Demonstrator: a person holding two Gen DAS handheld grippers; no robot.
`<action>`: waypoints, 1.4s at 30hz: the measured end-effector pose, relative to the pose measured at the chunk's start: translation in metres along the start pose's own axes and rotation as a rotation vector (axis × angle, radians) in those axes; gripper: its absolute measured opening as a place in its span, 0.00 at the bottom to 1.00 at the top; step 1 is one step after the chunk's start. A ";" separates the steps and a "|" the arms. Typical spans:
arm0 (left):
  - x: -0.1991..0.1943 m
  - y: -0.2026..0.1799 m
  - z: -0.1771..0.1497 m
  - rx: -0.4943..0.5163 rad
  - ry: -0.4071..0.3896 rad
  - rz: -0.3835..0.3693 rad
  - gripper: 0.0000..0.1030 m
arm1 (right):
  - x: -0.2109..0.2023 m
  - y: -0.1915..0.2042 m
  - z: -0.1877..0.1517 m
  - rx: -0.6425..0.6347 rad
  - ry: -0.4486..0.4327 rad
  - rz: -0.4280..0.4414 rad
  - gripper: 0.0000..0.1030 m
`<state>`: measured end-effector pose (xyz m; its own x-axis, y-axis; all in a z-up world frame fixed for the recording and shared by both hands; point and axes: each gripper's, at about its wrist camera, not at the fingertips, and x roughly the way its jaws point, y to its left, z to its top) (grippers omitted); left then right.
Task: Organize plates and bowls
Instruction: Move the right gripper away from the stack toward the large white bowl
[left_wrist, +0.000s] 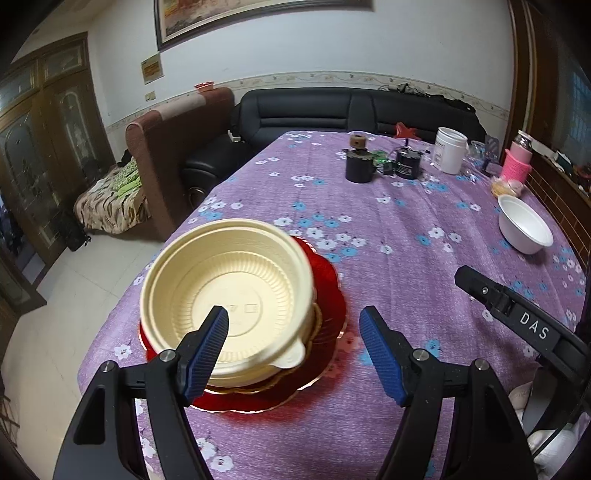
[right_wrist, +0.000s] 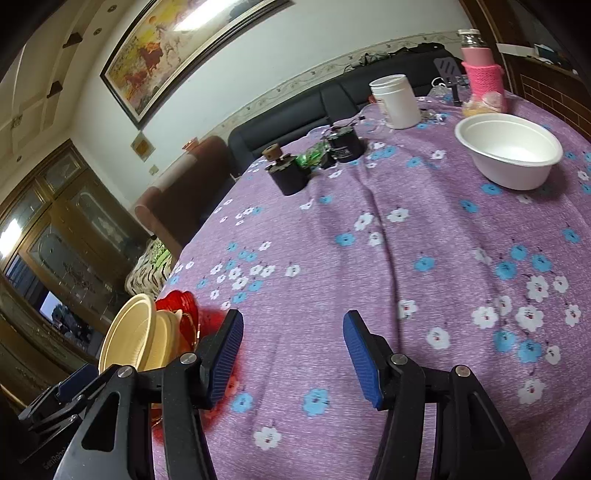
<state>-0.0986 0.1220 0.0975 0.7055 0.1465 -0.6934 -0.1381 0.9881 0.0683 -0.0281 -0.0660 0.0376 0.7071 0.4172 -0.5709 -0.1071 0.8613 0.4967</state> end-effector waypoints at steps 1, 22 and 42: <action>0.000 -0.003 0.000 0.007 0.000 -0.001 0.71 | -0.001 -0.002 0.000 0.004 -0.002 0.000 0.60; -0.001 -0.065 -0.005 0.137 0.010 -0.031 0.71 | -0.033 -0.074 0.017 0.106 -0.061 -0.058 0.60; 0.012 -0.103 0.010 0.238 -0.005 -0.035 0.71 | -0.073 -0.123 0.081 0.123 -0.192 -0.155 0.61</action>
<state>-0.0688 0.0223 0.0895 0.7108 0.1120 -0.6945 0.0538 0.9757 0.2124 -0.0101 -0.2256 0.0710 0.8292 0.2103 -0.5178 0.0900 0.8641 0.4951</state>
